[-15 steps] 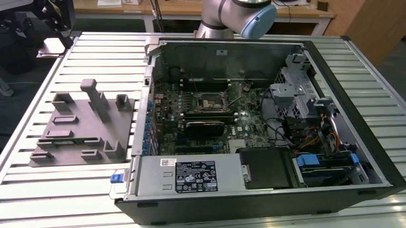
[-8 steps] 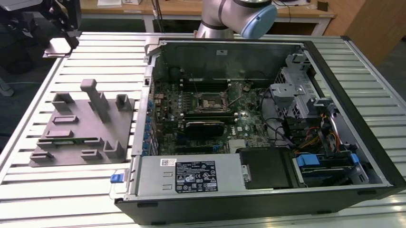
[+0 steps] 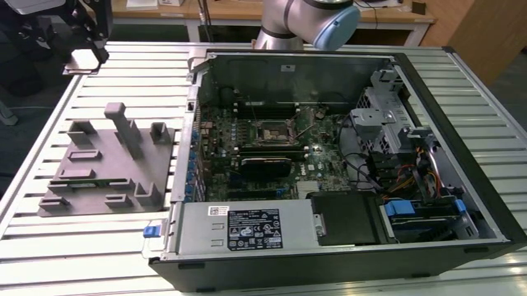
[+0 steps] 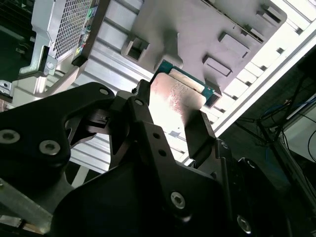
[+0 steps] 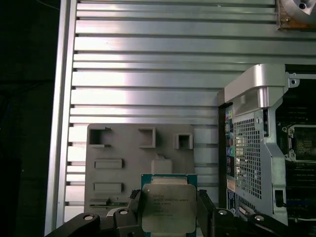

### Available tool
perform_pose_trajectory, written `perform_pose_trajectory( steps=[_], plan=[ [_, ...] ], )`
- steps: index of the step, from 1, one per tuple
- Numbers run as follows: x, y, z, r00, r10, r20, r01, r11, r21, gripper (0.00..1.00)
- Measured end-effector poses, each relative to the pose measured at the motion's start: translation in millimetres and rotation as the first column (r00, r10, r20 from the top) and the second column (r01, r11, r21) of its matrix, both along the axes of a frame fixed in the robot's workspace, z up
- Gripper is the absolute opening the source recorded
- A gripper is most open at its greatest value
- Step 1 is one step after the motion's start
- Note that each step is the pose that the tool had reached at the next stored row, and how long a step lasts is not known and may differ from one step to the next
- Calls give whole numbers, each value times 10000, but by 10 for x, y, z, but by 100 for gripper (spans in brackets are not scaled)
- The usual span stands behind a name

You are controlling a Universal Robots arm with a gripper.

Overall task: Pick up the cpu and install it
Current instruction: 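Pick up the cpu and move it towards the insertion slot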

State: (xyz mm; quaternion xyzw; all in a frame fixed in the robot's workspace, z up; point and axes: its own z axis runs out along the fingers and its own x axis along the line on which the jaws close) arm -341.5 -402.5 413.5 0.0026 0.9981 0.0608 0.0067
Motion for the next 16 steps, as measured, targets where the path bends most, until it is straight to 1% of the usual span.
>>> perform_pose_trajectory(
  steps=[1, 6, 16],
  plan=[
    [26, 0, 0, 10000, 0, 0, 0, 10000, 0, 53],
    [90, 0, 0, 10000, 0, 0, 0, 10000, 0, 53],
    [189, 1, 0, 10000, 0, 1, 0, 10000, 0, 53]
  ],
)
